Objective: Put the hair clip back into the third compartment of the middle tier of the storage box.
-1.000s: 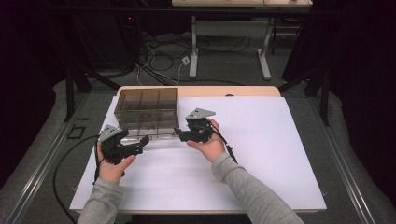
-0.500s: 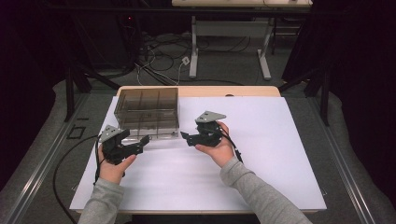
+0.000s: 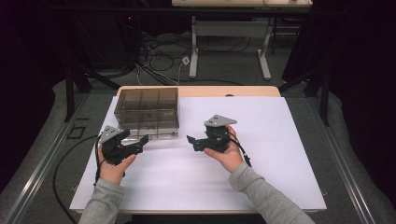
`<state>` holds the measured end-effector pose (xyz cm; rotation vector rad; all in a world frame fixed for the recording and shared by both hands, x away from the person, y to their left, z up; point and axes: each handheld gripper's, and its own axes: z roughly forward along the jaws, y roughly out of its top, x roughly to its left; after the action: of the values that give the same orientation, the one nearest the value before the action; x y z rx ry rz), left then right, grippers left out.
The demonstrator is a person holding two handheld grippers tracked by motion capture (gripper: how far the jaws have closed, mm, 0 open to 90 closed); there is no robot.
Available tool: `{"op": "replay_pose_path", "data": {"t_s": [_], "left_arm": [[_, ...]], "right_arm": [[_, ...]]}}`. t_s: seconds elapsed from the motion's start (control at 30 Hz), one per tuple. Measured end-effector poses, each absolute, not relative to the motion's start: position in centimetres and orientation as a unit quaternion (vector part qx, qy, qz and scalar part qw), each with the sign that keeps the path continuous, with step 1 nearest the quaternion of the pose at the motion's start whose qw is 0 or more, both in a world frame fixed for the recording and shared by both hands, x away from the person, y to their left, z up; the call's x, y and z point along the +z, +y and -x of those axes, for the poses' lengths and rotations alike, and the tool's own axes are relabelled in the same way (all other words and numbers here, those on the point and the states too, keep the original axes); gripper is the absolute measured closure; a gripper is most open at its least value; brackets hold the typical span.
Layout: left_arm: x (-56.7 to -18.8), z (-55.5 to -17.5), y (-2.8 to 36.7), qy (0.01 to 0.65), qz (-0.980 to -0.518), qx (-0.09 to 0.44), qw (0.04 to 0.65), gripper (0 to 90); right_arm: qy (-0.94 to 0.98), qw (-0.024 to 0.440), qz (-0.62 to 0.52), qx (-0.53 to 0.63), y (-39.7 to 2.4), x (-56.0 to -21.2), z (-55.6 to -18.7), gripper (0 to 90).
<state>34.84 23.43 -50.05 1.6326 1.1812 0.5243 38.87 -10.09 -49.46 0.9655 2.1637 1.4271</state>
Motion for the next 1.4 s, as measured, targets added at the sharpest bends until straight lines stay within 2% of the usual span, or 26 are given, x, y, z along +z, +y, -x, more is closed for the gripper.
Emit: {"op": "replay_pose_path", "data": {"t_s": [0.13, 0.47, 0.6, 0.9, 1.4], "left_arm": [[-50.2, -34.8, 23.2, 0.495, -0.676, 0.222, 0.498, 16.0], [-50.3, -34.7, 22.8, 0.493, -0.679, 0.227, 0.495, 20.2], [-50.4, -34.7, 22.8, 0.494, -0.678, 0.228, 0.494, 22.4], [-50.6, -34.8, 22.7, 0.501, -0.684, 0.220, 0.482, 32.7], [-51.0, -34.8, 21.8, 0.500, -0.686, 0.222, 0.480, 34.8]], "right_arm": [[0.769, 0.187, -0.346, 0.504, -10.8, -49.6, -38.3, 5.5], [0.768, 0.204, -0.354, 0.493, -12.6, -49.8, -37.2, 5.0], [0.774, 0.204, -0.349, 0.488, -13.5, -50.1, -36.7, 0.0], [0.767, 0.219, -0.361, 0.483, -16.1, -50.8, -35.5, 0.0], [0.746, 0.229, -0.391, 0.488, -18.9, -51.3, -35.1, 0.0]]}}
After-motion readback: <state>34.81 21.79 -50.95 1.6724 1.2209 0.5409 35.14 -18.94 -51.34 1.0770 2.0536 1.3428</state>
